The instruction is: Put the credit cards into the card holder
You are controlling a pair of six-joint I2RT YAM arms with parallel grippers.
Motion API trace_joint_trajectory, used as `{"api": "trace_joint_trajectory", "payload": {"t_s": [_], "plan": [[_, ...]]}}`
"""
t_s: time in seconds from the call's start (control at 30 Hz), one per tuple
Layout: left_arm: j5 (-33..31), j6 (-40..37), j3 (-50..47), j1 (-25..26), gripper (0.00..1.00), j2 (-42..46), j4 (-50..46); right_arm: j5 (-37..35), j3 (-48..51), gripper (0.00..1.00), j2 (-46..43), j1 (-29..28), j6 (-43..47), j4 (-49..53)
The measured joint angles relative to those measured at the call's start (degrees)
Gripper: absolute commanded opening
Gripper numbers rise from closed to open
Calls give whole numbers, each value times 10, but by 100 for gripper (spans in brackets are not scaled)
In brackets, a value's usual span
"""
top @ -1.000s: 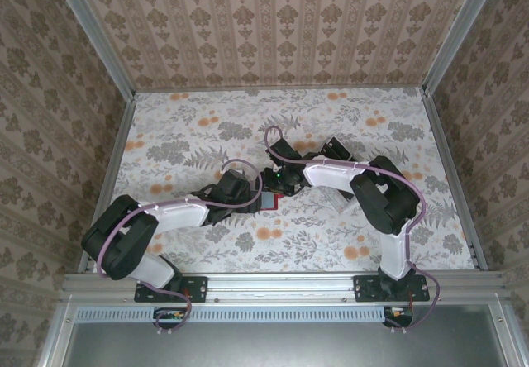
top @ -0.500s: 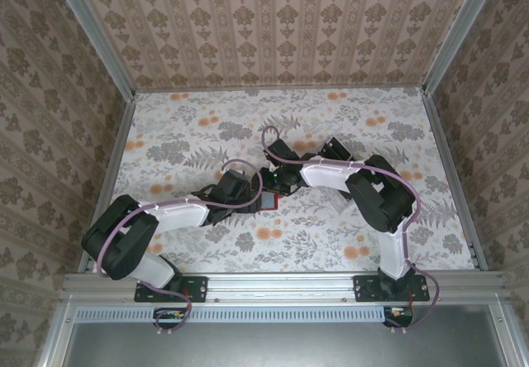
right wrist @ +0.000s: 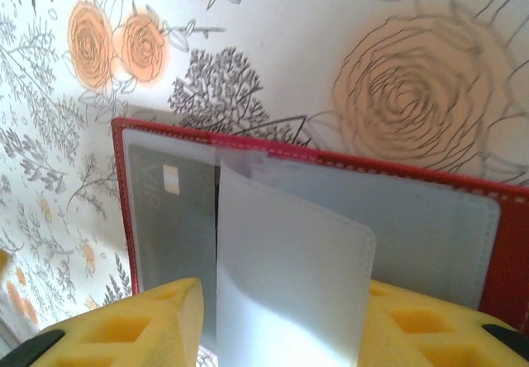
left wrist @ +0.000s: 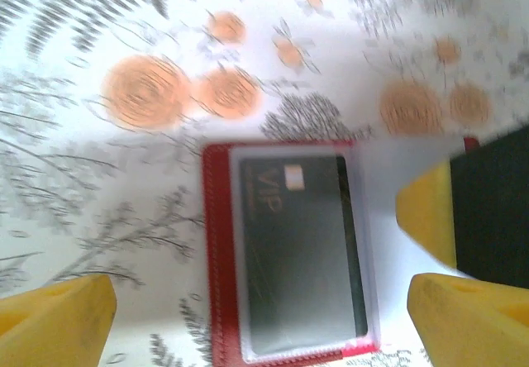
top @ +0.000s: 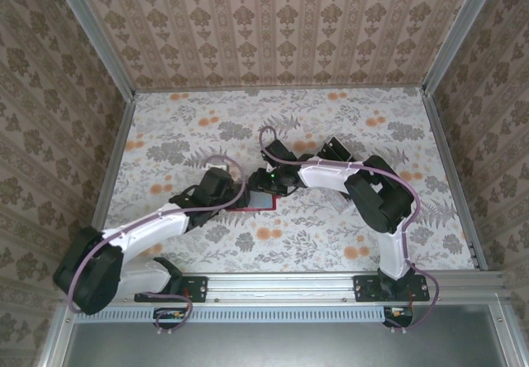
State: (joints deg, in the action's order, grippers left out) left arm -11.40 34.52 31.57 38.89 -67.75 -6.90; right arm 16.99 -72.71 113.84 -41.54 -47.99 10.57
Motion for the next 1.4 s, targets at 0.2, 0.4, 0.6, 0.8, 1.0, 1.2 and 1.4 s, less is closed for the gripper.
{"api": "trace_joint_trajectory", "payload": {"t_s": [0.2, 0.4, 0.6, 0.8, 1.0, 1.2, 1.4], "plan": [[-4, 4, -1, -45, 100, 50, -31, 0, -51, 50, 2, -28, 0, 24], [-2, 6, -19, -69, 100, 74, -42, -2, -102, 50, 28, -39, 2, 52], [7, 6, -31, -82, 100, 77, -51, -2, -143, 50, 79, -49, 1, 66], [18, 6, -31, -82, 100, 95, -59, 2, -167, 50, 107, -54, -2, 63], [22, 6, -31, -83, 100, 102, -67, 2, -167, 50, 103, -52, -2, 63], [24, 6, -31, -84, 100, 94, -68, 2, -123, 50, 28, -30, 5, 59], [37, 3, -25, -90, 100, 28, -62, -18, -94, 50, -95, 36, 68, 93]]}}
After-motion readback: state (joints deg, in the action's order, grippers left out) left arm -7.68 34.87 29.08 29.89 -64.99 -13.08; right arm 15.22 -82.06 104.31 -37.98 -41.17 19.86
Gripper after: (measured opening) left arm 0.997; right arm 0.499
